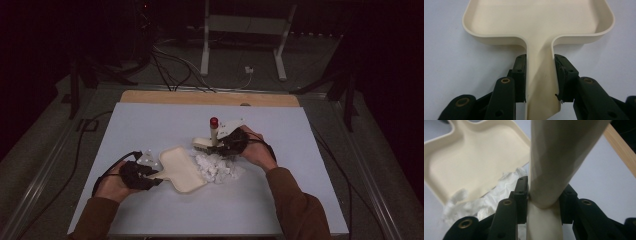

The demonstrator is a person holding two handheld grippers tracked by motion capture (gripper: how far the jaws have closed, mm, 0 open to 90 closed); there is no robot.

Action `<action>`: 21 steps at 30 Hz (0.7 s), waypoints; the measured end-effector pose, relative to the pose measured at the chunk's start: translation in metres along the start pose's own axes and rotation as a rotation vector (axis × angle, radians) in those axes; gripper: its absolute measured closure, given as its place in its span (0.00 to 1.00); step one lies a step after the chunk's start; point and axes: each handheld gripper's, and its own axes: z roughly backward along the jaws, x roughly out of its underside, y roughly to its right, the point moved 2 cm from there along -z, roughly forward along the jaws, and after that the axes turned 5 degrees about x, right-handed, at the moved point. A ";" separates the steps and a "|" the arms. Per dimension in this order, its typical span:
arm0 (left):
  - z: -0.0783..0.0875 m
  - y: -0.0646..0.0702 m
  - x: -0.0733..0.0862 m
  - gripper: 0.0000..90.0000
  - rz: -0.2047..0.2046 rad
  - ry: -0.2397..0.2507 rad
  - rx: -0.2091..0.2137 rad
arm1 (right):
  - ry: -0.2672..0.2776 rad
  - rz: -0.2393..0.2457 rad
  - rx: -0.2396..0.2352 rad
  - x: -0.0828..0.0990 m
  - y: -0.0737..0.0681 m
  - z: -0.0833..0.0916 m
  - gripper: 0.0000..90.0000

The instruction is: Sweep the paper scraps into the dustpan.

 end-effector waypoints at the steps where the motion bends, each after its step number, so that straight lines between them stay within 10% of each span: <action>1: -0.001 0.000 -0.001 0.74 -0.001 0.000 0.006 | 0.001 0.009 -0.006 0.000 0.000 0.001 0.74; 11: -0.008 0.006 -0.013 0.74 -0.045 -0.010 0.054 | 0.020 0.001 -0.049 0.000 -0.004 0.006 0.74; 21: -0.010 0.010 -0.015 0.74 -0.068 -0.013 0.080 | 0.049 -0.177 0.106 0.002 0.011 0.019 0.74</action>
